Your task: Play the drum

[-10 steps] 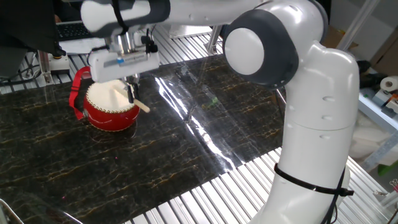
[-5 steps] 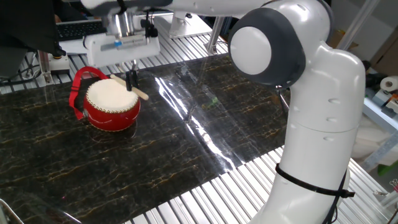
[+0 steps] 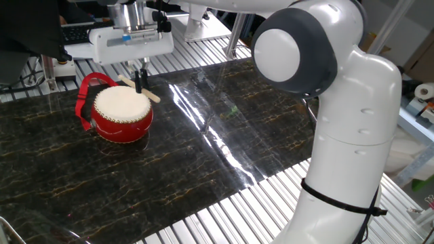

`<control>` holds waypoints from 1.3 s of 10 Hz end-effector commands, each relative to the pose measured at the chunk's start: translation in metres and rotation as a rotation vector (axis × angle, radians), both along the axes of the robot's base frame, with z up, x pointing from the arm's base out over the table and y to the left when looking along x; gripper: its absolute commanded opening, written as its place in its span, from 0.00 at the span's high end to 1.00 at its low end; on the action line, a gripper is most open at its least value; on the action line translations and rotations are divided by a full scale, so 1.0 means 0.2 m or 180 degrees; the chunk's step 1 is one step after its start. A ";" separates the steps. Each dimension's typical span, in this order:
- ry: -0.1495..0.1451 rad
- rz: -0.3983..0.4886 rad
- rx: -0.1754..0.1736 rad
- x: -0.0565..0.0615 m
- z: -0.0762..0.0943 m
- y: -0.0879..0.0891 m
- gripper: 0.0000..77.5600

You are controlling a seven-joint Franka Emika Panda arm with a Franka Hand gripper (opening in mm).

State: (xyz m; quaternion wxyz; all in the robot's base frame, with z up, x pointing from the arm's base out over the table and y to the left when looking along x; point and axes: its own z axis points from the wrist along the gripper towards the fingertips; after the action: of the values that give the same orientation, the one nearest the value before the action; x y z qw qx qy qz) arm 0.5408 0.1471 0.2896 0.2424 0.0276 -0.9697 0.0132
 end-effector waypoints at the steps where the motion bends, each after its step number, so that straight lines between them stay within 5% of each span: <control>1: -0.0071 0.0060 -0.0078 0.01 -0.15 0.03 0.99; 2: -0.0079 0.0048 -0.0062 0.01 -0.17 0.03 0.99; 3: -0.0017 0.0043 -0.0227 0.01 -0.24 0.04 0.99; 4: 0.0003 0.0157 -0.0510 0.01 -0.35 0.04 0.99; 5: -0.0091 0.0107 -0.0488 -0.03 -0.47 0.02 0.99; 6: -0.0083 0.0132 -0.0298 -0.03 -0.47 0.02 0.99; 7: -0.0096 0.0123 -0.0248 -0.03 -0.47 0.02 0.99; 10: -0.0069 0.0053 -0.0250 -0.03 -0.47 0.02 0.99; 13: -0.0033 0.0026 -0.0135 -0.04 -0.36 0.01 0.99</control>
State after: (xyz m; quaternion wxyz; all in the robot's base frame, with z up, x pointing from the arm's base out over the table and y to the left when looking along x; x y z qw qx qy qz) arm 0.5337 0.1504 0.2009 0.2385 0.0254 -0.9697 0.0471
